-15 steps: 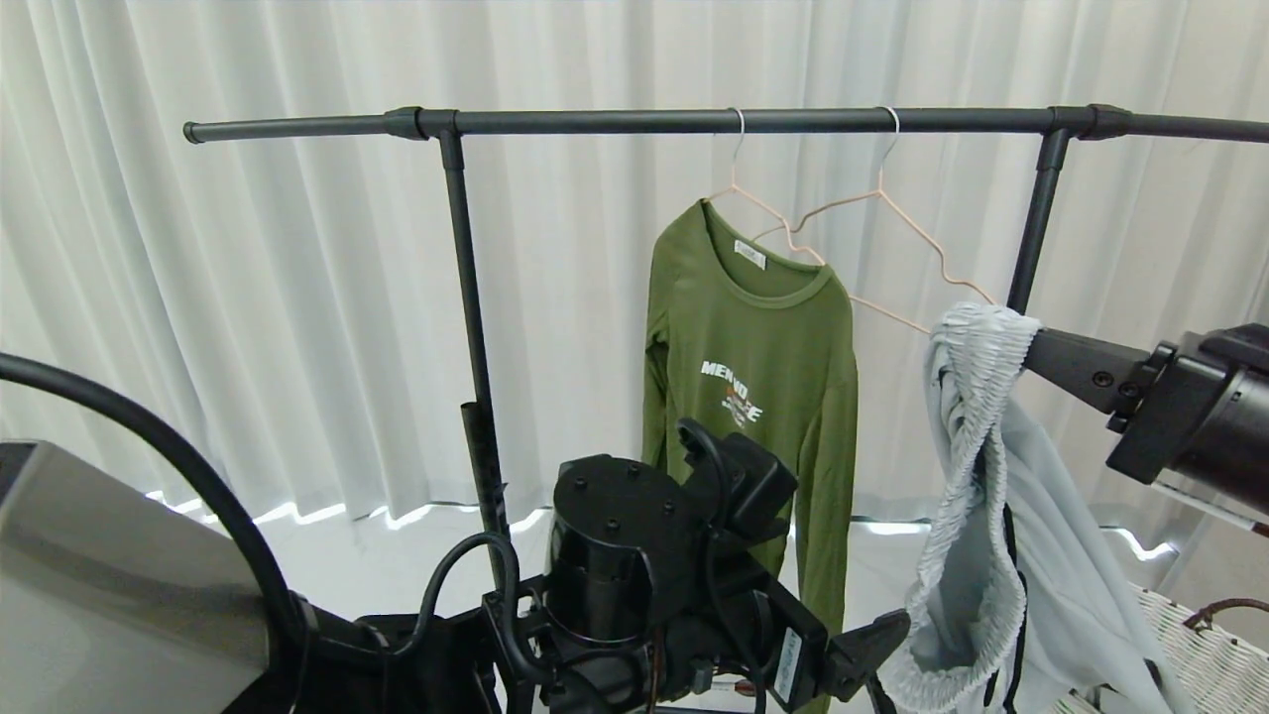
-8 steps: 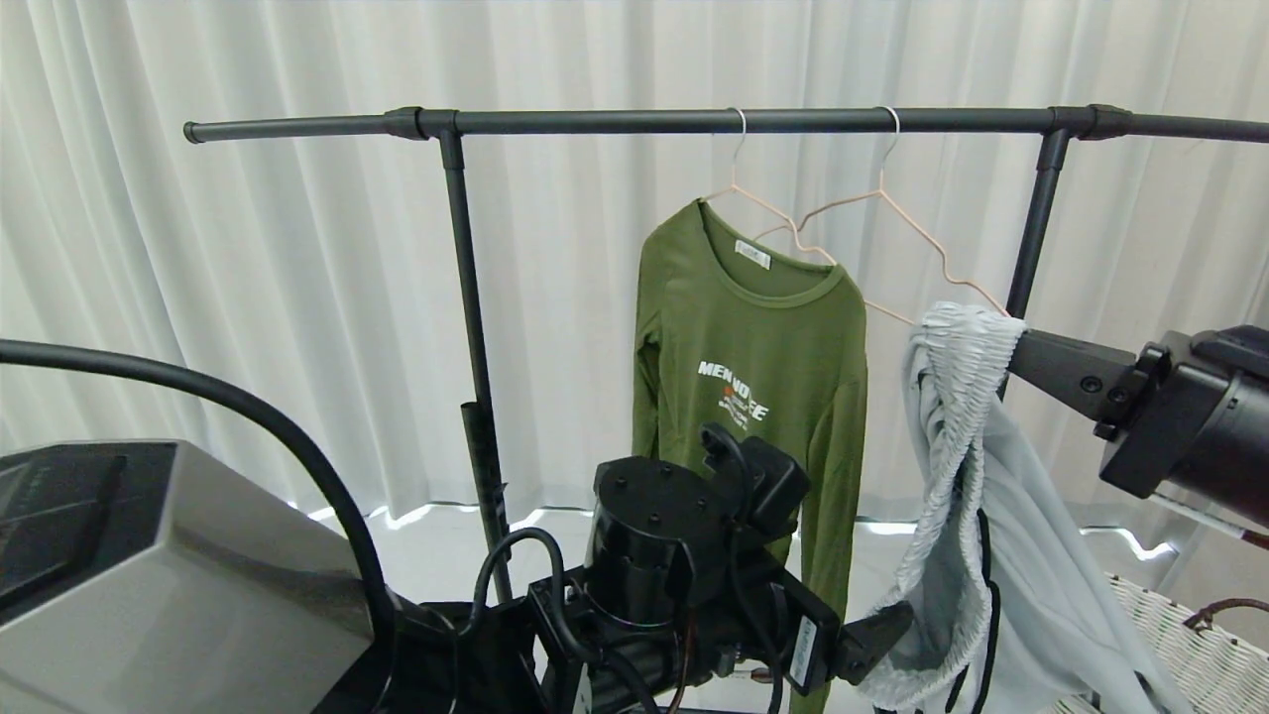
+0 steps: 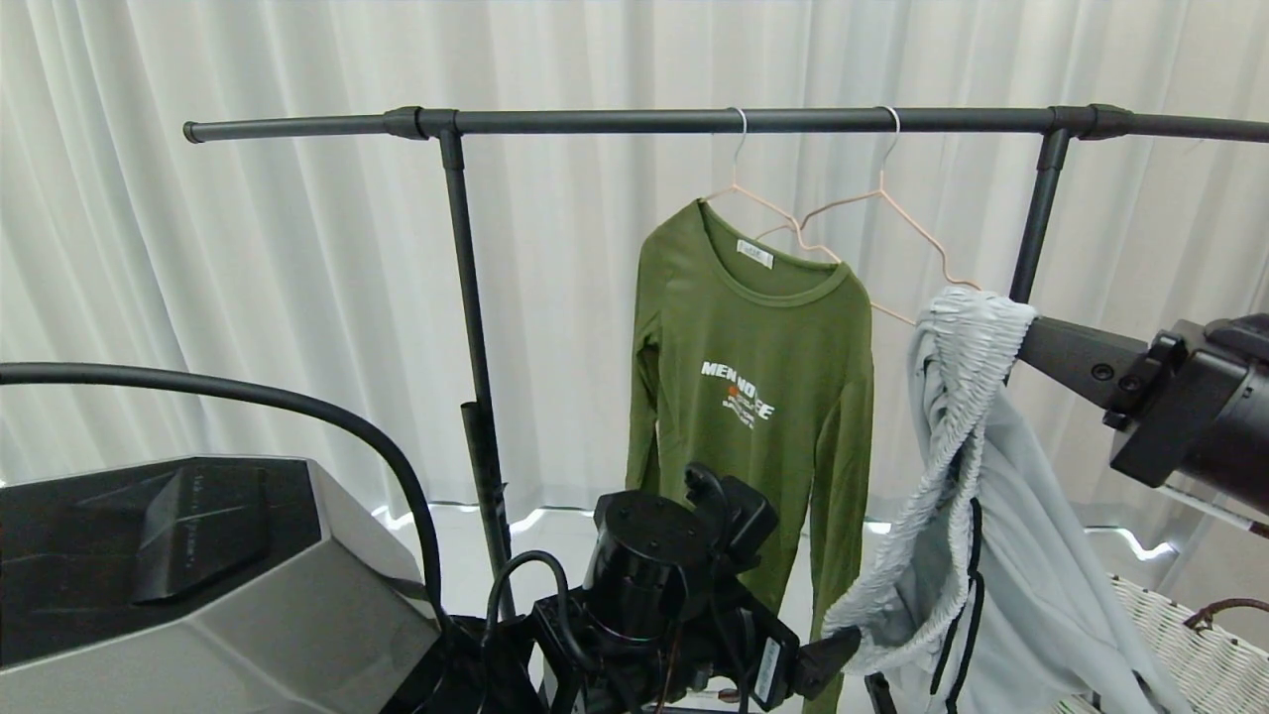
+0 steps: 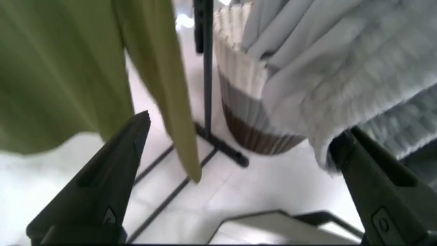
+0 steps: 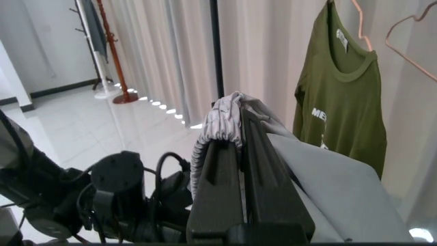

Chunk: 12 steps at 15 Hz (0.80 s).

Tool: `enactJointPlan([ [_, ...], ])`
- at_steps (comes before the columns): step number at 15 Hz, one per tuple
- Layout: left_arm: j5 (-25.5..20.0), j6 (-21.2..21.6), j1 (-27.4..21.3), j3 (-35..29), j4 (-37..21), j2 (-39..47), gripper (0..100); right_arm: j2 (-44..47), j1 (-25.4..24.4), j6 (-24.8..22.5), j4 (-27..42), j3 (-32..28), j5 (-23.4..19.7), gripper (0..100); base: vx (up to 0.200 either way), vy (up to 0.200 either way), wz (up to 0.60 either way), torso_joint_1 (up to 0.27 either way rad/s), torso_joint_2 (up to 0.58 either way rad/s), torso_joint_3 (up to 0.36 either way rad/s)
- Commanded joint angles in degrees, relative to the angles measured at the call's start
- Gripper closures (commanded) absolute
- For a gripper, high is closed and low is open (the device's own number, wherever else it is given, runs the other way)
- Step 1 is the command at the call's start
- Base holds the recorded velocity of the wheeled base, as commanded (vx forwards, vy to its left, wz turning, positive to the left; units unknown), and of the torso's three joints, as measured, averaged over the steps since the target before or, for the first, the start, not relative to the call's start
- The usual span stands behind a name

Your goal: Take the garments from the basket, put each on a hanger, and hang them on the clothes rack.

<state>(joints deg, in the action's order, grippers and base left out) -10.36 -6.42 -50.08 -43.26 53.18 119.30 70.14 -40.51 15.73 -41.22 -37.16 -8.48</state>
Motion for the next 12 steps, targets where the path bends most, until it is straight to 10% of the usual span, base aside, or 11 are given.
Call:
enactJointPlan([
  [1, 0.1, 0.0, 0.0, 0.7, 0.8, 0.6, 0, -0.4, 0.0, 0.0, -0.4, 0.2, 0.0, 100, 0.0, 0.0, 0.0, 0.0, 0.0, 0.0],
  [3, 0.0, 0.1, 0.0, 2.2, 3.6, 1.1, 0, -0.8, 0.0, 0.0, -0.4, 0.5, 0.0, 100, 0.0, 0.0, 0.0, 0.0, 0.0, 0.0],
  [4, 0.0, 0.4, 0.0, 3.3, 5.7, 1.4, 100, -1.0, 0.0, 0.1, -0.4, 0.7, 0.0, 100, 0.0, 0.0, 0.0, 0.0, 0.0, 0.0],
  [12, 4.3, 12.8, 2.7, 18.3, 35.6, 6.1, 100, -0.4, 0.2, 1.1, -0.4, 0.4, -0.1, 100, 0.0, 0.0, 0.0, 0.0, 0.0, 0.0],
])
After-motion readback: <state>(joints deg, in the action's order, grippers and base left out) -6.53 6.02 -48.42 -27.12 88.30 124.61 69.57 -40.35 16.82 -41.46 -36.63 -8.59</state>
